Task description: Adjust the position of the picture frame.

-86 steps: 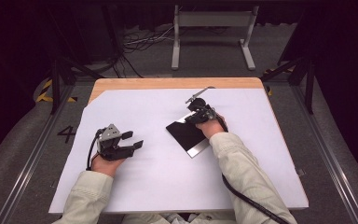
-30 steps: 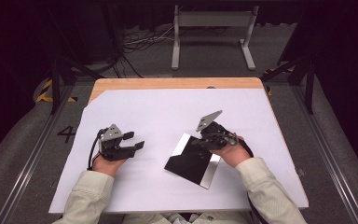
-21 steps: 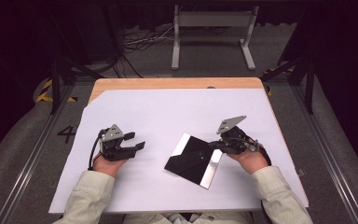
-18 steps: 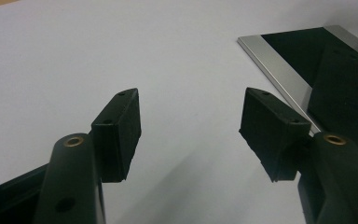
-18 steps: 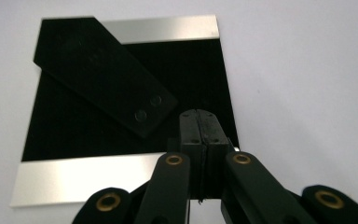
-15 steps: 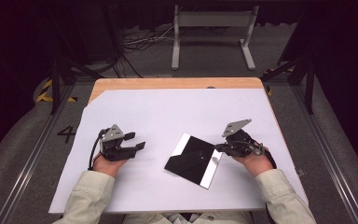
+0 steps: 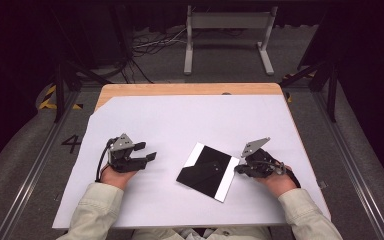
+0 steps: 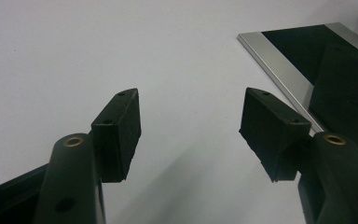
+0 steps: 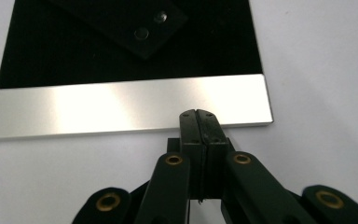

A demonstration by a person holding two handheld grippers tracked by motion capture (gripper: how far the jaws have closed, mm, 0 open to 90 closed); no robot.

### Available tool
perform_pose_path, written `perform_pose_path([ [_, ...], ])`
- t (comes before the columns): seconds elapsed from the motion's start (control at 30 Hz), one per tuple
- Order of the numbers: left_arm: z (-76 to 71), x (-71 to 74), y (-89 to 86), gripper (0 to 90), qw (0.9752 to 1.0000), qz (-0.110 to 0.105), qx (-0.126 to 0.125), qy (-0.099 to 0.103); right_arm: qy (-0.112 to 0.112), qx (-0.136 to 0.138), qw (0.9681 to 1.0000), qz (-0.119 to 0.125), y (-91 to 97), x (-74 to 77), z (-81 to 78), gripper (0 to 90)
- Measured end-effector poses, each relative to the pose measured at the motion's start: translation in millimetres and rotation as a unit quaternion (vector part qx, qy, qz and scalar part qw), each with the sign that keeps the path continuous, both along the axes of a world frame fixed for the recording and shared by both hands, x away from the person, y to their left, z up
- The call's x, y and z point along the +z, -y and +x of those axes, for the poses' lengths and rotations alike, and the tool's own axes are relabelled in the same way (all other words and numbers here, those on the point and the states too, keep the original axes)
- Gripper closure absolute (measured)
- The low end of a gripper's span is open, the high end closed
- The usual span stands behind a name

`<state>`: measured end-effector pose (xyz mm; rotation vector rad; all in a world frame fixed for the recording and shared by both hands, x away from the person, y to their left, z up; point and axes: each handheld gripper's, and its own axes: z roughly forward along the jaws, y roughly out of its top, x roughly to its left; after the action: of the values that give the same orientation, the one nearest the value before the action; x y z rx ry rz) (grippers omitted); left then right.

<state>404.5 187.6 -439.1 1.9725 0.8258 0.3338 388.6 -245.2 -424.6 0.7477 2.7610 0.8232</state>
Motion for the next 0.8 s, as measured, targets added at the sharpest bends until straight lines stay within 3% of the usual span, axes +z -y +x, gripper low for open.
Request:
perform_pose_path([
  [0.13, 0.4, 0.2, 0.2, 38.4, 1.0, 0.002, -0.003, 0.003, 0.007, -0.002, 0.9999, 0.01, 1.5, -1.5, -0.9, 90.0],
  [0.3, 0.6, -0.7, 3.6, 38.4, 1.0, 0.004, -0.004, 0.0, 0.026, -0.033, 0.9986, 0.032, 3.3, -3.6, 1.5, 90.0],
  [0.8, -0.3, -1.7, 4.2, 38.3, 0.9999, 0.008, -0.007, -0.002, 0.08, -0.06, 0.9942, 0.041, -26.5, -10.8, 20.5, 90.0],
])
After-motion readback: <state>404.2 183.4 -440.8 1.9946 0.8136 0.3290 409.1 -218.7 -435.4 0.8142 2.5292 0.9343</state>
